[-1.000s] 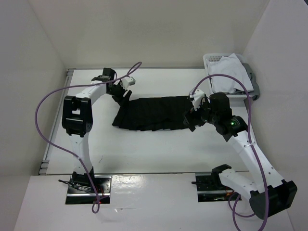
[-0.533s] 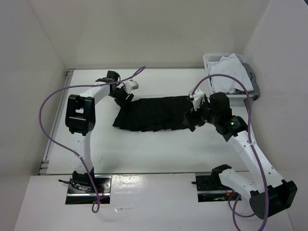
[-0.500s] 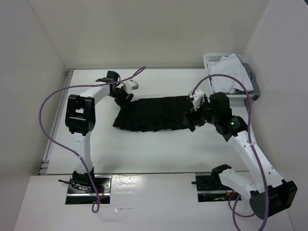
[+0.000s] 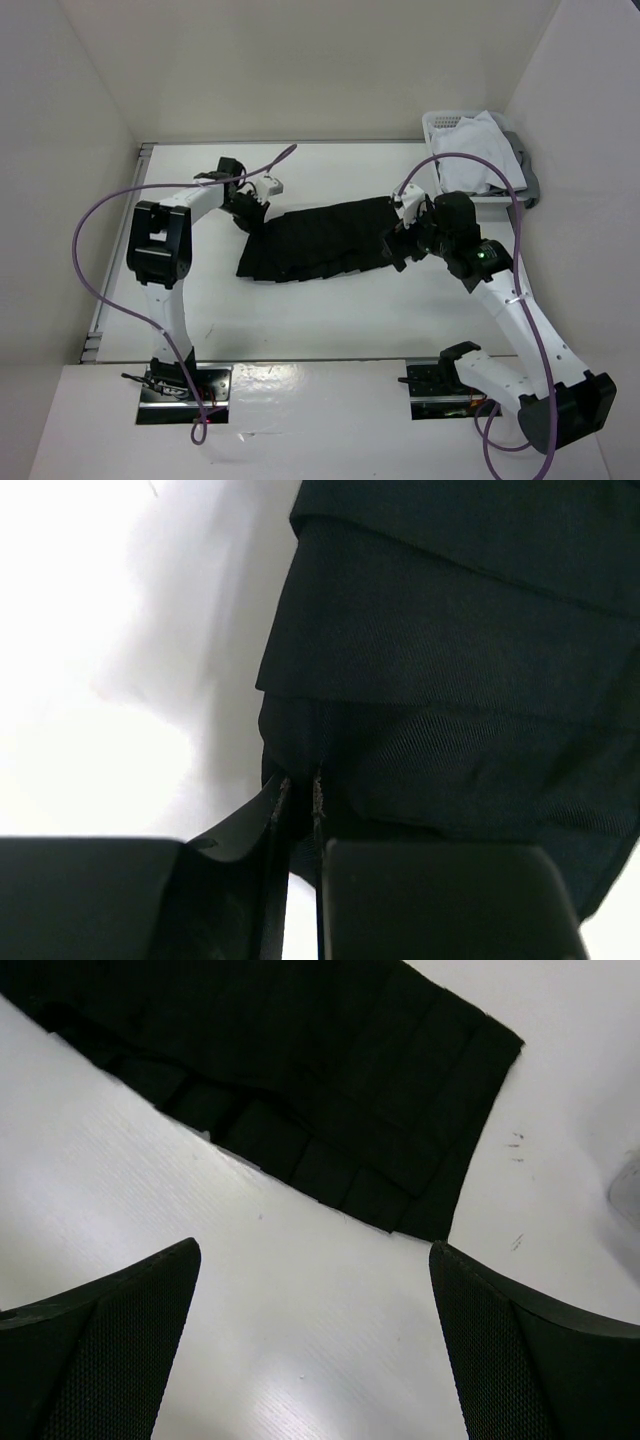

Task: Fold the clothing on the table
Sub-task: Fold the skirt

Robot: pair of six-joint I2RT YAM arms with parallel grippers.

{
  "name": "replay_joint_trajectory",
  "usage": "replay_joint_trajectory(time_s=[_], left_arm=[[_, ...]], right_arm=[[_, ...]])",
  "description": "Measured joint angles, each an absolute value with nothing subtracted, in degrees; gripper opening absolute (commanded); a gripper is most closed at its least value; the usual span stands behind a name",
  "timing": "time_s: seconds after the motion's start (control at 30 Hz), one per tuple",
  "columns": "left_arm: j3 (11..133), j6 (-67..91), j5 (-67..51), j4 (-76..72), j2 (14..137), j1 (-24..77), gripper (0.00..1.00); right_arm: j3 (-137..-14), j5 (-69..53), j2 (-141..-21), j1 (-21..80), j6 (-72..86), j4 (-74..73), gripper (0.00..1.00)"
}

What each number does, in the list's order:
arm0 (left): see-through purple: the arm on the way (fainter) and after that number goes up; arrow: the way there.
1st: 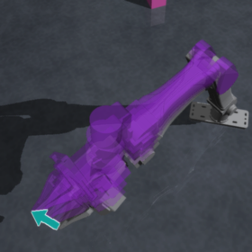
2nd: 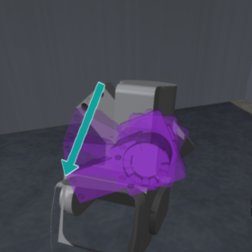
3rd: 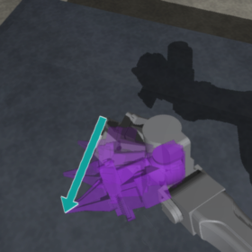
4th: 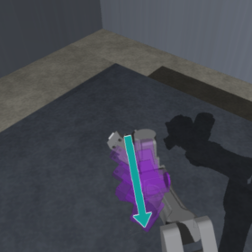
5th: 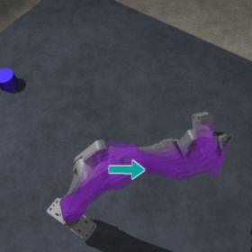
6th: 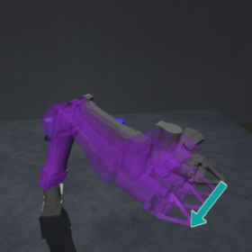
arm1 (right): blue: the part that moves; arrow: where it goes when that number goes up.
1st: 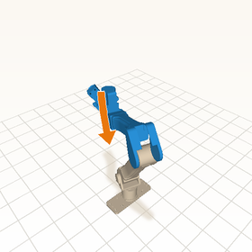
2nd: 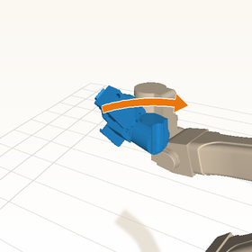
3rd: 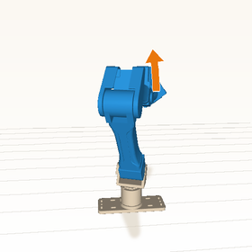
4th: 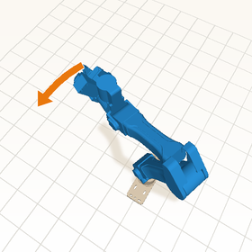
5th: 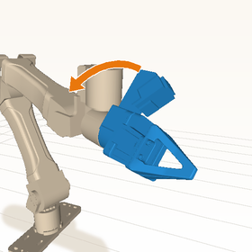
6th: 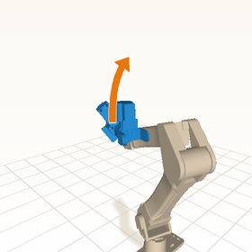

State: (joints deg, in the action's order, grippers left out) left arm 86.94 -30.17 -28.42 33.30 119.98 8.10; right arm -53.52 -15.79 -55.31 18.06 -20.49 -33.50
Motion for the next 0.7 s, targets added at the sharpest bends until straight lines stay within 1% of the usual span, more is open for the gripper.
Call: replay_joint_trajectory(time_s=[0.1,0.2,0.4,0.6,0.7], left_arm=[[81.67,-28.08,-28.45,33.06,116.53,7.11,0.00],[76.58,-26.39,-28.29,33.71,112.86,5.54,0.00],[70.32,-23.97,-27.11,34.74,107.46,3.09,0.00],[67.68,-23.59,-27.18,34.59,105.73,2.68,0.00],[66.08,-23.59,-27.24,34.57,104.44,2.55,0.00]], right_arm=[[-53.54,-13.69,-57.69,18.04,-19.57,-32.99,0.99],[-53.80,-11.14,-62.70,18.04,-18.59,-32.36,0.99],[-59.88,-7.86,-77.41,17.82,-16.69,-31.31,0.99],[-67.02,-12.62,-91.33,15.16,-16.40,-28.38,0.99],[-70.37,-16.97,-98.21,12.73,-16.93,-27.83,0.96]])
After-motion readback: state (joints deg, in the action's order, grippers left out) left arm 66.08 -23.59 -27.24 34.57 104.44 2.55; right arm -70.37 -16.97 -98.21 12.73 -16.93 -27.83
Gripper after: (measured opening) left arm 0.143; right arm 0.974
